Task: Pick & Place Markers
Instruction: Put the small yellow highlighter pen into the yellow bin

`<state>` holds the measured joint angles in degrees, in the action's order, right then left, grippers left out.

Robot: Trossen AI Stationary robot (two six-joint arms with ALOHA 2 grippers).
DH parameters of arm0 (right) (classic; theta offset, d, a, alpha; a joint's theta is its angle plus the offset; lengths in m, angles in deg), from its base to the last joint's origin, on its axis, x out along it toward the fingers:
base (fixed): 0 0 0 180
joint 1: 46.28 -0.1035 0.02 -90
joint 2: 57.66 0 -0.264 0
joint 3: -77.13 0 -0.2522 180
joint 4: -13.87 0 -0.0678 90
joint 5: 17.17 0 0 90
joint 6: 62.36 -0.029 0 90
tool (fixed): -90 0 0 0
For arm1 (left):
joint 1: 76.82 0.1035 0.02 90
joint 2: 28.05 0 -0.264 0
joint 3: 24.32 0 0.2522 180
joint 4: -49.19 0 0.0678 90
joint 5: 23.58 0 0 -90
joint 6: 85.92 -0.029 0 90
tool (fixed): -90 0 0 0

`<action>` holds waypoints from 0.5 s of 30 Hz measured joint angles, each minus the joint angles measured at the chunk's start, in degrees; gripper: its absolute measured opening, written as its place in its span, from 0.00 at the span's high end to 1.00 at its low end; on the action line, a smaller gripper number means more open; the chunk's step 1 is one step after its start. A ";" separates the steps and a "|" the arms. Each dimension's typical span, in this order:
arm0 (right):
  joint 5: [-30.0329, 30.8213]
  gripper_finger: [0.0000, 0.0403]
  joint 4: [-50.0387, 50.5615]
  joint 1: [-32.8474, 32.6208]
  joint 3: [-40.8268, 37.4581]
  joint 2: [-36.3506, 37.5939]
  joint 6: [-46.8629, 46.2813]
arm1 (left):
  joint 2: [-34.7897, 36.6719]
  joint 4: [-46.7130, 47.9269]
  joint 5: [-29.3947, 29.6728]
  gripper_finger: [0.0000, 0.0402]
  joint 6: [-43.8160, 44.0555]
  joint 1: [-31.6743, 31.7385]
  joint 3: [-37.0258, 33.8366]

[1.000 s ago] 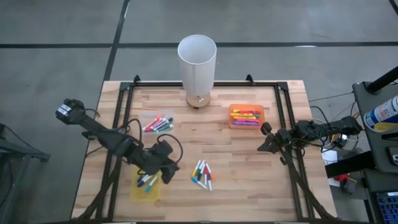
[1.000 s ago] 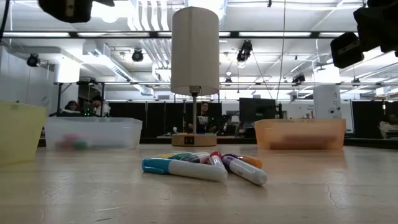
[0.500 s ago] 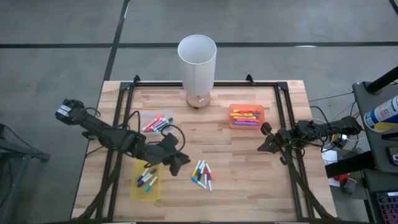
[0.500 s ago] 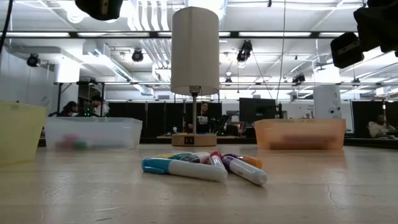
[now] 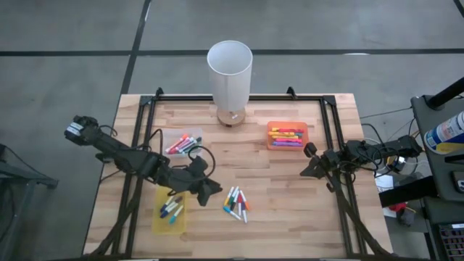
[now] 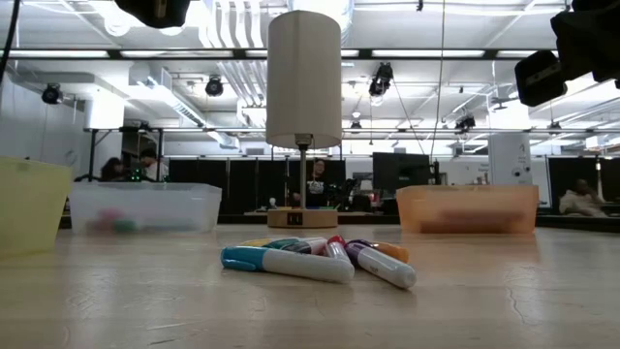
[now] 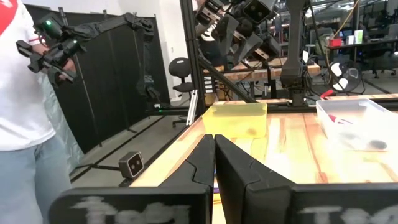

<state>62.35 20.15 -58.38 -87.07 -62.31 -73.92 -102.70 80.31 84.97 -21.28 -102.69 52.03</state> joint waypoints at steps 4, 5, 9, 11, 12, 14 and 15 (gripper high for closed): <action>0.00 0.98 0.02 0.00 0.01 -0.01 -0.01 | 0.00 -0.25 0.61 0.73 0.13 0.00 0.00; -0.02 0.98 0.00 0.00 -0.01 -0.01 -0.01 | 0.00 -0.46 1.81 0.73 0.28 0.00 0.00; -0.02 0.98 0.02 0.00 -0.01 0.01 -0.01 | 0.00 -1.21 6.01 0.73 0.79 0.94 -0.02; 0.00 0.98 0.02 0.00 0.01 0.01 -0.01 | 0.00 -1.87 6.10 0.73 0.80 1.71 -0.02; -0.02 0.98 0.00 0.02 0.01 0.01 -0.01 | -0.04 -2.26 6.10 0.73 0.74 2.13 -0.02; -0.01 0.98 0.00 0.01 0.00 -0.01 -0.01 | -0.70 -3.92 6.25 0.73 -0.73 2.80 -0.02; 0.00 0.98 0.01 0.01 0.01 0.00 0.00 | -1.20 -4.86 6.29 0.73 -2.33 2.89 -0.02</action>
<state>62.35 20.16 -58.37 -87.06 -62.31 -73.92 -103.90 75.45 91.26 -23.61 -99.80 52.00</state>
